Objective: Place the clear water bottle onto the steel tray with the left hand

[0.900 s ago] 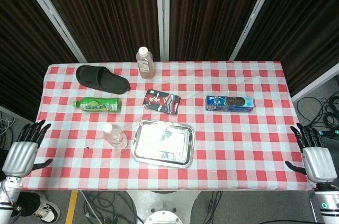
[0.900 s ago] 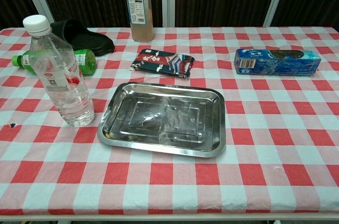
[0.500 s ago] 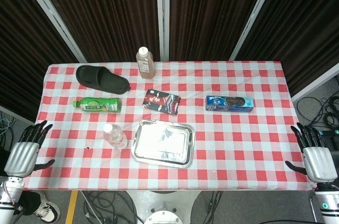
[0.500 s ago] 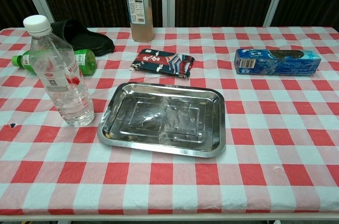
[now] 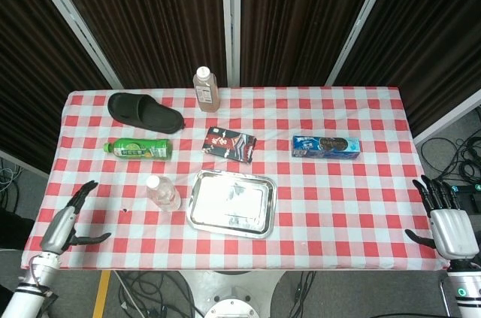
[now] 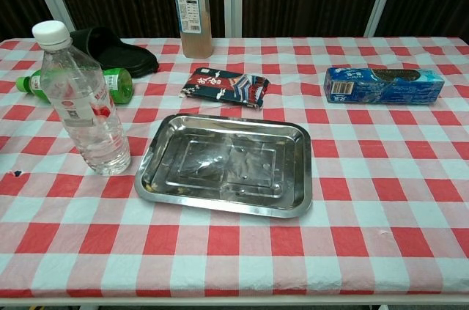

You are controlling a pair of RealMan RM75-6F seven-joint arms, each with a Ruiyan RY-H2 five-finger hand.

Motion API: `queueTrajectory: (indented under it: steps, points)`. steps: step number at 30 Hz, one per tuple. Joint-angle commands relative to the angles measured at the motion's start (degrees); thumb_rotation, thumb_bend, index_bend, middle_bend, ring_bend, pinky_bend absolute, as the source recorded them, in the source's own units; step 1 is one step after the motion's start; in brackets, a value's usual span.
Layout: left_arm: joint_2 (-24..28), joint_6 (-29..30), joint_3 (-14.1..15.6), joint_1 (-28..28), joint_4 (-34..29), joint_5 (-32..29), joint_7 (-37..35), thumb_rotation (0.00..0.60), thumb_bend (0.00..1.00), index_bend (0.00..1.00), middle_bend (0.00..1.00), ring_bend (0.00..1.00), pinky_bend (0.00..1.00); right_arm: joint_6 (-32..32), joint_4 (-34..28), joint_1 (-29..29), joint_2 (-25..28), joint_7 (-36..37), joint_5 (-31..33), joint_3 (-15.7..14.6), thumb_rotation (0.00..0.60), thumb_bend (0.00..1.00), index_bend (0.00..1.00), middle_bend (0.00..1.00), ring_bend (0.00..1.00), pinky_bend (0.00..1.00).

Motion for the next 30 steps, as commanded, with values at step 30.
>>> queueTrajectory:
  steps: [30]
  points:
    - [-18.76,-7.92,-10.38,-11.39,0.66,-8.37,9.0,0.6,0.0,0.05,0.11,0.05,0.12,-0.49,1.17,-0.05,0.43,1.73,1.8,1.03,0.6,0.0,0.0,0.0,0.0,0.0]
